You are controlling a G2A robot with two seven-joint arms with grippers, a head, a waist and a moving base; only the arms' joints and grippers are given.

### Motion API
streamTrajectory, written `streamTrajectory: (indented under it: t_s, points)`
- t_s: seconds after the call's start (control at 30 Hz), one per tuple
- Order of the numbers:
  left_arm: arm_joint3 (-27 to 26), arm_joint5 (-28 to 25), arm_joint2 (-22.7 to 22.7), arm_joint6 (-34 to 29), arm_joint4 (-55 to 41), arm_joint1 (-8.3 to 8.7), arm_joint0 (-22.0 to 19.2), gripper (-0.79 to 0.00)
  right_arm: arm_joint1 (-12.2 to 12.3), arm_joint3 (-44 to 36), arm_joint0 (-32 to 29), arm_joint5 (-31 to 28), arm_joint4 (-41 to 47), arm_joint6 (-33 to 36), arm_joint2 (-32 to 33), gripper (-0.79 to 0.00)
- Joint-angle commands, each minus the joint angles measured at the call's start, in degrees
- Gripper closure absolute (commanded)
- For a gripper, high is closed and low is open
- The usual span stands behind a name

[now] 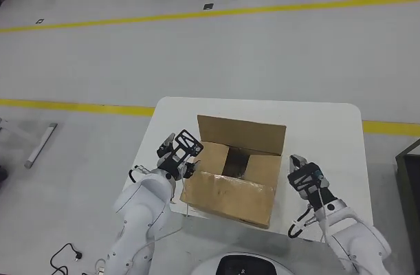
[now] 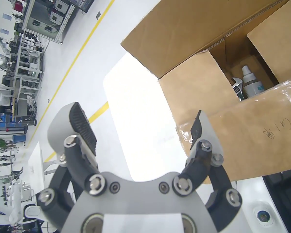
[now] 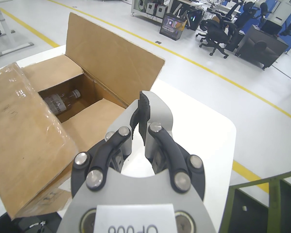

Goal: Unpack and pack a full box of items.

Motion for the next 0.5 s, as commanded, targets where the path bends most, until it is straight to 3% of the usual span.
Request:
streamTrajectory:
  t_s: [0.0,0.27,0.47]
  points:
    - [-0.02,0.51,-0.67,1.32,0.02,0.16,0.54,-0.785,-0.39,3.02,3.61,-0.51,-0.64,-0.17,-2.03,0.0]
    - [0.38,-0.05,-5.32,4.05,-0.4,0.98,0.67,-0.785,-2.58,16.94,16.14,0.88,-1.25,0.36,-8.52,0.0]
    - [0.45,-0.44,-5.92,3.9,-0.69,1.18,0.59,-0.785,-4.37,27.49,24.17,0.96,2.02,1.79,-11.15,0.0]
